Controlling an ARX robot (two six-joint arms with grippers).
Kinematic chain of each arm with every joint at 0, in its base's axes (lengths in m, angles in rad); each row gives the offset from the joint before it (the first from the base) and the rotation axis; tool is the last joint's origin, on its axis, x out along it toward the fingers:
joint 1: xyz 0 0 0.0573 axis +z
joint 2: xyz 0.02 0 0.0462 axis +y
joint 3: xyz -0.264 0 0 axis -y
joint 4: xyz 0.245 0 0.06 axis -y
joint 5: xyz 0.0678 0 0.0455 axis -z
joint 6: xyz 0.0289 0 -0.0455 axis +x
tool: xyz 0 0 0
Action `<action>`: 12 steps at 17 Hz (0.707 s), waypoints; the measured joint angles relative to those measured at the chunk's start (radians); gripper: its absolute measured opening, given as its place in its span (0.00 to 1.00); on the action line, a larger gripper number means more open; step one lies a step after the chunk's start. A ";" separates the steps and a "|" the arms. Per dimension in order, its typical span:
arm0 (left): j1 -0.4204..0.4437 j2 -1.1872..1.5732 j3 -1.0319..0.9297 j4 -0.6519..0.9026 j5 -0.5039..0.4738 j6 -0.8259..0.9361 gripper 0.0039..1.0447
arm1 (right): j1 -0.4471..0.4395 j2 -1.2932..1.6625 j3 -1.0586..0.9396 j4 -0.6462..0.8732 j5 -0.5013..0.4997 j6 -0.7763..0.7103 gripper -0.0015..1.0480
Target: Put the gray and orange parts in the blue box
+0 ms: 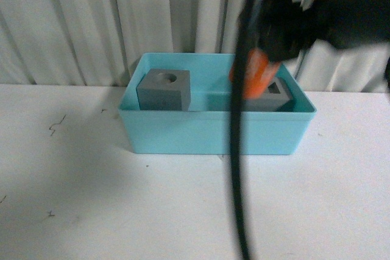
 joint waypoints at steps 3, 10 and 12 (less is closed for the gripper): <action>0.000 0.000 0.000 0.000 0.000 0.000 0.94 | -0.036 -0.008 0.077 0.003 0.005 -0.009 0.46; 0.000 0.000 0.000 0.000 0.000 0.000 0.94 | -0.051 0.366 0.429 -0.121 0.088 -0.009 0.45; 0.000 0.000 0.000 0.000 0.001 0.000 0.94 | -0.025 0.469 0.546 -0.151 0.127 0.018 0.45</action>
